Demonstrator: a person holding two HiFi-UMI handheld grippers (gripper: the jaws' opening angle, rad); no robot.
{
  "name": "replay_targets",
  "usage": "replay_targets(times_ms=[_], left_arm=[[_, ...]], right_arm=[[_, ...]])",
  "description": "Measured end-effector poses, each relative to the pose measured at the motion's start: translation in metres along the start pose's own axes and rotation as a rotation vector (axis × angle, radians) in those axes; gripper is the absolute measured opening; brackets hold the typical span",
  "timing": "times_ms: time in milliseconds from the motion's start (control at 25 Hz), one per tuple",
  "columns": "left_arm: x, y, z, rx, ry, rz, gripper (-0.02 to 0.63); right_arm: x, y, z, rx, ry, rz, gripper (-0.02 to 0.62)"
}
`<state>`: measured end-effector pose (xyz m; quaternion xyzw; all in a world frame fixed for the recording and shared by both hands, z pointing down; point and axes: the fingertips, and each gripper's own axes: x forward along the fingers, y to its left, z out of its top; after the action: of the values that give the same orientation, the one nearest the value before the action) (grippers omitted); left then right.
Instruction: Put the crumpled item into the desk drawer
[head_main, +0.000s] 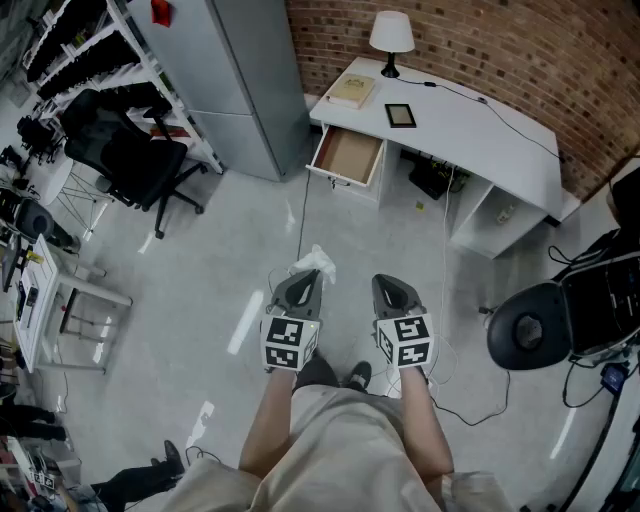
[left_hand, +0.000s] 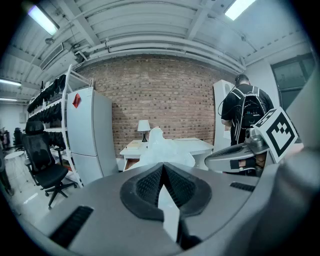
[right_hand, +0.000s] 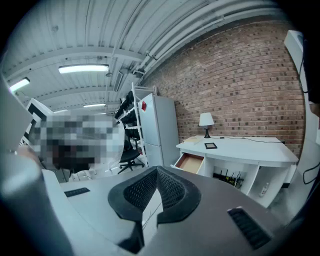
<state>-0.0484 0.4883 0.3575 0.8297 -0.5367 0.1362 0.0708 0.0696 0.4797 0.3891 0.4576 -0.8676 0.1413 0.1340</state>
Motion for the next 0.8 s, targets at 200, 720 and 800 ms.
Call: replay_targets(times_ms=[200,720,800], left_arm=[[0.005,-0.007,0.000,0.013,0.003,0.003,0.015],[0.020,0.011,-0.003,-0.027,0.006,-0.013,0.015],[0.031,0.017,-0.002,-0.027,0.006,-0.020,0.015]], right_arm=[[-0.002,-0.015,0.000,0.010,-0.017,-0.015,0.025],[0.005,-0.020,0.000,0.057,-0.037,0.009,0.025],[0.014,-0.028,0.004,0.067,-0.041,-0.005,0.025]])
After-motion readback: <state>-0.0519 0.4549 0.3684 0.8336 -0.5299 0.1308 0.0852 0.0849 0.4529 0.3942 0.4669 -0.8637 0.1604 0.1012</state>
